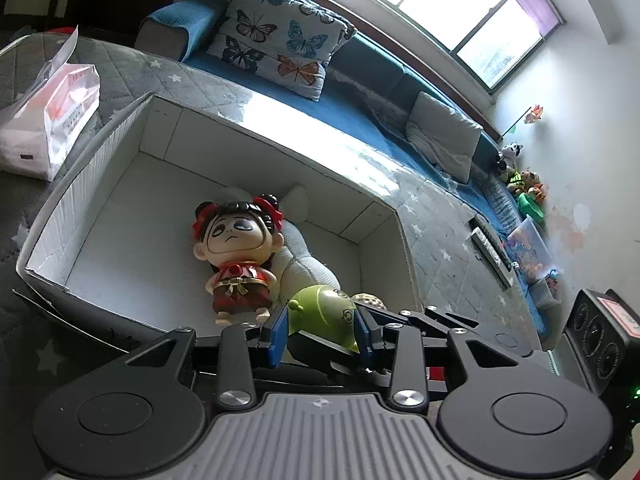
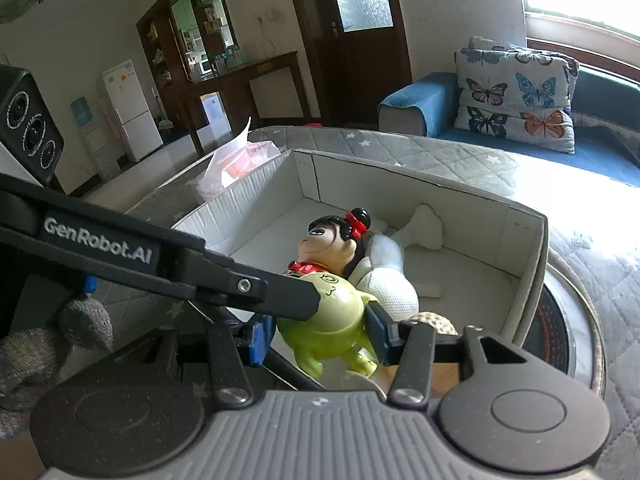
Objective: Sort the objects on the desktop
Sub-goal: 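Carry the green android figure into the gray box and release it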
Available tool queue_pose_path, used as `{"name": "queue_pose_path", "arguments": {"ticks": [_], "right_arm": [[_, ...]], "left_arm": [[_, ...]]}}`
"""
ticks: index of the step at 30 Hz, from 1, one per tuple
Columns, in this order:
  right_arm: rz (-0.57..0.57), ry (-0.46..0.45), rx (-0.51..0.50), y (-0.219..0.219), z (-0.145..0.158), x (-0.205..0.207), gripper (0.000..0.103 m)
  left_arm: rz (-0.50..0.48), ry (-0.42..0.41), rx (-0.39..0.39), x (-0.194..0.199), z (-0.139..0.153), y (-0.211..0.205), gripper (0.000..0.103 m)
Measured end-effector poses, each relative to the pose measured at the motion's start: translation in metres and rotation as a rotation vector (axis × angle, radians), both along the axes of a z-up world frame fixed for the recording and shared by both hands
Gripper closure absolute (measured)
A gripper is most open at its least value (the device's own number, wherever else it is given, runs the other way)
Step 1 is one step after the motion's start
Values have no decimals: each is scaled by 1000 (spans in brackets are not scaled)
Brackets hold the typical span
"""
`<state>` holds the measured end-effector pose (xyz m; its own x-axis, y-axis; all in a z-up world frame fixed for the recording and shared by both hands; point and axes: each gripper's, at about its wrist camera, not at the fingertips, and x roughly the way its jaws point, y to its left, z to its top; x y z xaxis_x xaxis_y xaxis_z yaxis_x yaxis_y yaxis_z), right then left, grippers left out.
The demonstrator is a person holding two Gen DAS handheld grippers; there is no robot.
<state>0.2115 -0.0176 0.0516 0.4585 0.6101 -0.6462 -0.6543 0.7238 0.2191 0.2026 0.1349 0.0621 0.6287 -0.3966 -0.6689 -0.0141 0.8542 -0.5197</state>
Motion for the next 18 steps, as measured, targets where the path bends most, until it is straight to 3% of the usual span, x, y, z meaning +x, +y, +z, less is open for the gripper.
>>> {"name": "queue_pose_path", "arguments": {"ticks": [18], "right_arm": [[-34,-26,31,-12,8,-15,53]], "left_arm": [[12,-39,2,-10,12,-2,65]]}}
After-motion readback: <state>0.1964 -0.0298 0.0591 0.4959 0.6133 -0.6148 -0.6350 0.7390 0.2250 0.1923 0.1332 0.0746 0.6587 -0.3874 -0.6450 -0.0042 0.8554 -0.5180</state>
